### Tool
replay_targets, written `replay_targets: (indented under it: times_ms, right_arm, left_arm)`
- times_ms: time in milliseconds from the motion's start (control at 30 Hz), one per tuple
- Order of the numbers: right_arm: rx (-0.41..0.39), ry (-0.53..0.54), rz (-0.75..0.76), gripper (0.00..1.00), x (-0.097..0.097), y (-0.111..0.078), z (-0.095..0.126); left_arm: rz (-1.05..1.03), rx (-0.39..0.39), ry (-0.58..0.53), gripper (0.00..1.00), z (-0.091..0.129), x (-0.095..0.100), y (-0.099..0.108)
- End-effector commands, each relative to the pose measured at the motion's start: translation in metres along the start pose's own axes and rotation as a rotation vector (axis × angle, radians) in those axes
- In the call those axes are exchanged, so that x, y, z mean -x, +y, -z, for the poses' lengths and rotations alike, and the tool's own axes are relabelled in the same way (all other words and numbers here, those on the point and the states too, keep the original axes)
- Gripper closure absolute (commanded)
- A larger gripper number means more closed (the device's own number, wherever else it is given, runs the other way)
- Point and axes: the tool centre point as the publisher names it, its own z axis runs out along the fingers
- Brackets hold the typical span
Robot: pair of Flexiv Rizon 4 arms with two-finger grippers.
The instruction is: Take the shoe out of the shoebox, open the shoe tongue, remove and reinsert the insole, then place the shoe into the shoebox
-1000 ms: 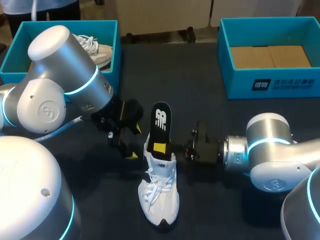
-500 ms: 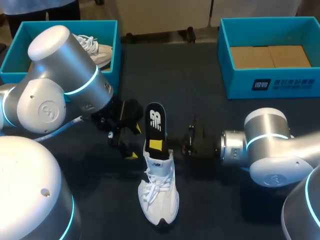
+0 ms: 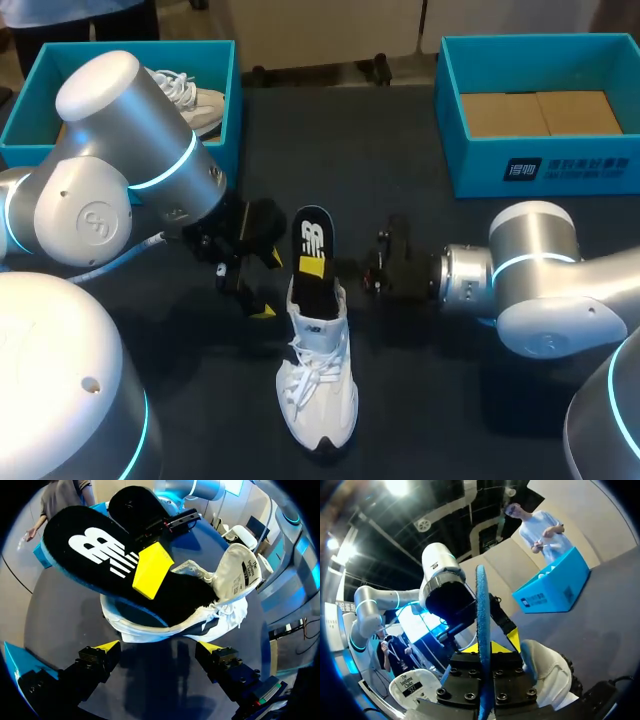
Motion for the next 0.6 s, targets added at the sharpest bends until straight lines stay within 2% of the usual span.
replay_targets:
  times_ms: [33,333,600]
  right_arm:
    - [-0.016,-0.003,-0.011,1.00,0.005,-0.006,-0.004]
    - [-0.033,-0.023,-0.070,1.00,0.008,-0.029,0.003]
    - [-0.044,-0.014,-0.097,1.00,0.002,-0.049,0.004]
  left_arm:
    - [0.000,0.003,0.000,0.00,0.000,0.000,0.000]
    - [0.000,0.003,0.000,0.00,0.000,0.000,0.000]
    - [0.000,0.003,0.000,0.00,0.000,0.000,0.000]
